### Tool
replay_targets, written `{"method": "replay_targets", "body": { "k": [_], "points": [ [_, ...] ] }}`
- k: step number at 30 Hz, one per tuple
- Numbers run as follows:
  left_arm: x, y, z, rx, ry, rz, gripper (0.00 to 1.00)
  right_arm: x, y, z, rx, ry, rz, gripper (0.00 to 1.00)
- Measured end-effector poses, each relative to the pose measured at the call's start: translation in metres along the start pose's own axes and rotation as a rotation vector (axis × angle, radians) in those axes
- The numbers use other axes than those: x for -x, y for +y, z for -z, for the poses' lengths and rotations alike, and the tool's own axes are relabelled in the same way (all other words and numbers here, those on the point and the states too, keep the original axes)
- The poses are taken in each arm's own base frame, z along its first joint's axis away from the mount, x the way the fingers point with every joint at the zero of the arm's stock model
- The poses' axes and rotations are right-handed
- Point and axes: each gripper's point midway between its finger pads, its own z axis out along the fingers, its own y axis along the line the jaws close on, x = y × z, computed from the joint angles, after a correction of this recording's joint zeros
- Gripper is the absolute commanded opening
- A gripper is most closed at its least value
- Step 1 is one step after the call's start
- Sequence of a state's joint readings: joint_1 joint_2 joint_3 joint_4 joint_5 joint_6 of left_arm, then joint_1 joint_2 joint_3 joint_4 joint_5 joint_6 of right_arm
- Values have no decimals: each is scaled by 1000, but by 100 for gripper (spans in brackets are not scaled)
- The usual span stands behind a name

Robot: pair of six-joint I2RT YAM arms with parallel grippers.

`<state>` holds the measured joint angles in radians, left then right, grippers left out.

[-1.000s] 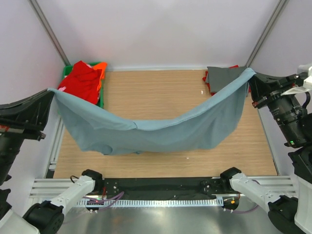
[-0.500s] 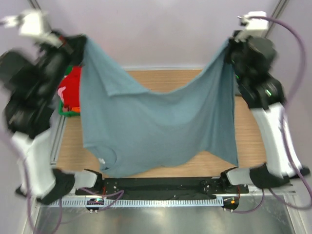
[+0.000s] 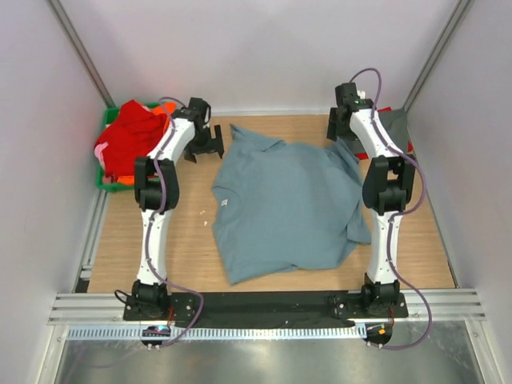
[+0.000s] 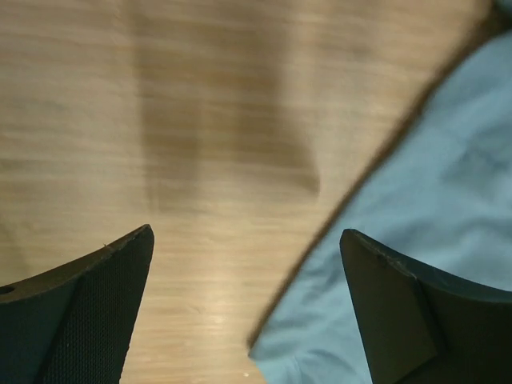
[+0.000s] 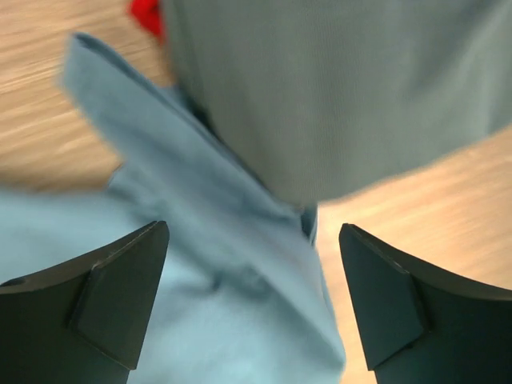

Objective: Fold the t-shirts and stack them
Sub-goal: Flatten the tshirt out

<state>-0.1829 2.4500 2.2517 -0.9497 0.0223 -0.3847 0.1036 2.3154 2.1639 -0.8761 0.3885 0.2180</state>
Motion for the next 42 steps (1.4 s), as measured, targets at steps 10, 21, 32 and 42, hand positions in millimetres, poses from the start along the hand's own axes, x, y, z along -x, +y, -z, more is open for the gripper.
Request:
{"method": "replay_targets", "body": {
  "k": [10, 21, 32, 42],
  "points": [
    [-27, -81, 229, -192, -383, -97, 100, 31, -23, 249, 242, -416, -121, 96],
    [-190, -74, 96, -151, -56, -32, 98, -148, 16, 187, 335, -90, -2, 93],
    [-222, -86, 61, -130, -1, -48, 97, -209, 37, 177, 385, 5, 27, 92],
    [-200, 9, 63, -37, -57, 149, 97, -213, 39, 175, 398, -1, 6, 92]
  ]
}}
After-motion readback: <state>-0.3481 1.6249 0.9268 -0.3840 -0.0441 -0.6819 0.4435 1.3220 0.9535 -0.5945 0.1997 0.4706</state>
